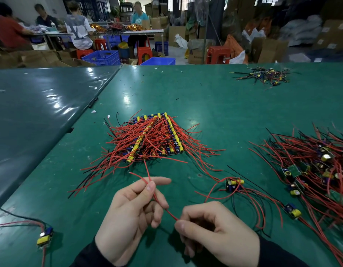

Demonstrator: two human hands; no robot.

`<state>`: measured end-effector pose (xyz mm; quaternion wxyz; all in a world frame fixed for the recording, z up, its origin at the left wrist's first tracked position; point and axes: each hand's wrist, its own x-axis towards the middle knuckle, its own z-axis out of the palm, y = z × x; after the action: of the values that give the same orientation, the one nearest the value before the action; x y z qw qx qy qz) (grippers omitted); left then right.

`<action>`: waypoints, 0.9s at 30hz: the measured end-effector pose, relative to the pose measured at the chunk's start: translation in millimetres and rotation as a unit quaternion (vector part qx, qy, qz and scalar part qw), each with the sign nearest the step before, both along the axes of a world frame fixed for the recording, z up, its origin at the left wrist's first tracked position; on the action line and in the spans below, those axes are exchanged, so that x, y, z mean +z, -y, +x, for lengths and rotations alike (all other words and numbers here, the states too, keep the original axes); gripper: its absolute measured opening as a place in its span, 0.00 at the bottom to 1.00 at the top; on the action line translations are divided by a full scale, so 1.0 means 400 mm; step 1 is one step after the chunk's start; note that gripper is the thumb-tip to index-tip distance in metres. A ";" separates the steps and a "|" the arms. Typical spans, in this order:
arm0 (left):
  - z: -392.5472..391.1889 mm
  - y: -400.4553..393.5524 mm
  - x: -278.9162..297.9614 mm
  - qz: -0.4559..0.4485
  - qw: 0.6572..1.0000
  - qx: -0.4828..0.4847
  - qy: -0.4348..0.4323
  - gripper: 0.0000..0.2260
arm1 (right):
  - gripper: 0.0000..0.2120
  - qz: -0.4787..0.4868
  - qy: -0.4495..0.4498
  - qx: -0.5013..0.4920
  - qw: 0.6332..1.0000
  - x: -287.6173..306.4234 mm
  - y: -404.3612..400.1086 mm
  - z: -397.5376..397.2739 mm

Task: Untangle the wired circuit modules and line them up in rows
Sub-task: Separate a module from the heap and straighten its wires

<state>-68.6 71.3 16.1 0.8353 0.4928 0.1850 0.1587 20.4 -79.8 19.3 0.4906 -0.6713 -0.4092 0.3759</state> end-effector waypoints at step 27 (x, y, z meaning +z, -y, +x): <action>-0.009 -0.031 0.019 -0.030 0.998 -0.013 0.062 0.11 | 0.13 0.013 -0.160 0.083 0.984 0.015 -0.005 0.026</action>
<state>-72.1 83.6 23.6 0.8614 0.4593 0.1314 0.1724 30.7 -77.8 25.2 0.5256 -0.5599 -0.3845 0.5123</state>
